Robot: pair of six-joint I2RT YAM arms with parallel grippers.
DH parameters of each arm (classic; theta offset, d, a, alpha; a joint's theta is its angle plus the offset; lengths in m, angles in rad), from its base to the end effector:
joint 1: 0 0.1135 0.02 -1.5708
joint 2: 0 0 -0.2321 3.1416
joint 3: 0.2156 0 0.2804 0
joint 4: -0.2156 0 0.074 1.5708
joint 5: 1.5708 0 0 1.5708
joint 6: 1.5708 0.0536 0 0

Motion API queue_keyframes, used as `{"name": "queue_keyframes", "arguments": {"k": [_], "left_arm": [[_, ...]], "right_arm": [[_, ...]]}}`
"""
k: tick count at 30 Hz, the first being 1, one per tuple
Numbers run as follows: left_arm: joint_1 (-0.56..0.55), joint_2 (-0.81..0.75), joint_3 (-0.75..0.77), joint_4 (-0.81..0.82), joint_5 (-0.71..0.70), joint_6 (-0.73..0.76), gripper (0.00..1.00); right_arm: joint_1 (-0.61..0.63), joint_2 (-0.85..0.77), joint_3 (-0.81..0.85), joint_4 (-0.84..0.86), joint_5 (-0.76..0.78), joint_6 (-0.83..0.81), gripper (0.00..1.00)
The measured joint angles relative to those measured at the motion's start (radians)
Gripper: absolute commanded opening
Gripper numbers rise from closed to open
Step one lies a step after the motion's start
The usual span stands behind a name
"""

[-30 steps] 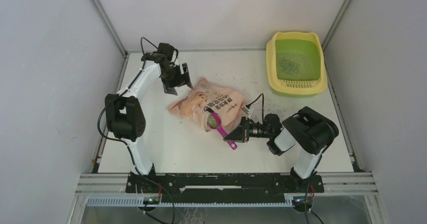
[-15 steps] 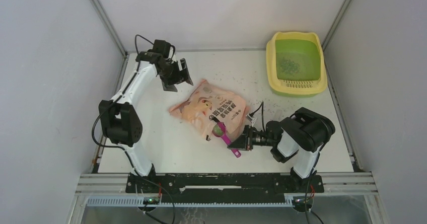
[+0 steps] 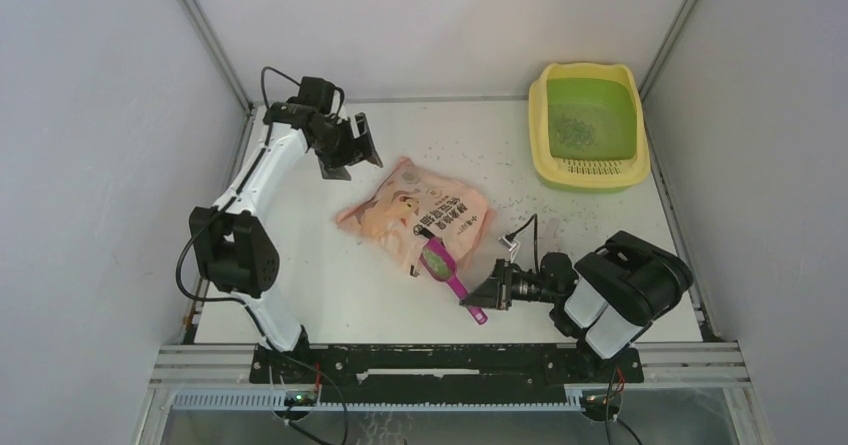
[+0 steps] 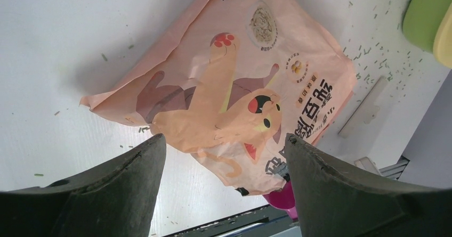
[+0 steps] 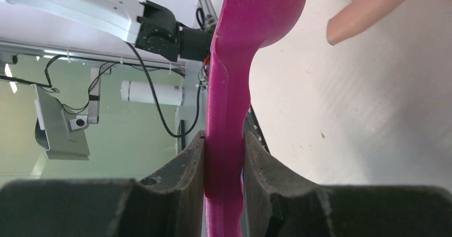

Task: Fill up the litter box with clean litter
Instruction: 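Scoop the cat litter from the cat litter bag, then pour the cat litter into the litter box.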

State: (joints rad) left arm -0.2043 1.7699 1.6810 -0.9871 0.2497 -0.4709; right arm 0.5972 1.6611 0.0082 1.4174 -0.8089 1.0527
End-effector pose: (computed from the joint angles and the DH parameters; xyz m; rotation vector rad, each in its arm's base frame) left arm 0.3928 -0.0949 0.2656 -0.2745 2.6922 -0.5466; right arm 0.1322 0.1368 0.0408 -0.2125 2.1673 1.7943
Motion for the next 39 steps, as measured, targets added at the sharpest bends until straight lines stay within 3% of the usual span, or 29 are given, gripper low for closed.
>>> {"name": "queue_keyframes", "arguments": {"k": [11,15,20,24,29,39], "left_arm": [[0.0,-0.031,0.0,-0.003,0.01,0.0,0.85],[0.0,-0.031,0.0,-0.005,0.016,0.0,0.86],[0.002,-0.031,0.0,-0.011,0.023,0.0,0.86],[0.002,-0.031,0.0,-0.01,0.035,0.0,0.86],[0.002,-0.031,0.0,-0.01,0.052,0.001,0.86],[0.003,-0.03,0.0,-0.008,0.081,0.005,0.86]], "right_arm": [[-0.002,-0.282,0.0,-0.078,0.007,0.019,0.0],[-0.002,-0.569,0.001,-0.32,0.023,-0.001,0.0],[-0.016,-1.053,0.003,-0.772,0.07,-0.043,0.0],[-0.12,-1.307,0.033,-1.084,0.055,-0.062,0.0],[-0.333,-1.281,0.134,-1.307,0.011,-0.072,0.0],[-0.786,-0.909,0.502,-1.438,-0.047,-0.121,0.0]]}}
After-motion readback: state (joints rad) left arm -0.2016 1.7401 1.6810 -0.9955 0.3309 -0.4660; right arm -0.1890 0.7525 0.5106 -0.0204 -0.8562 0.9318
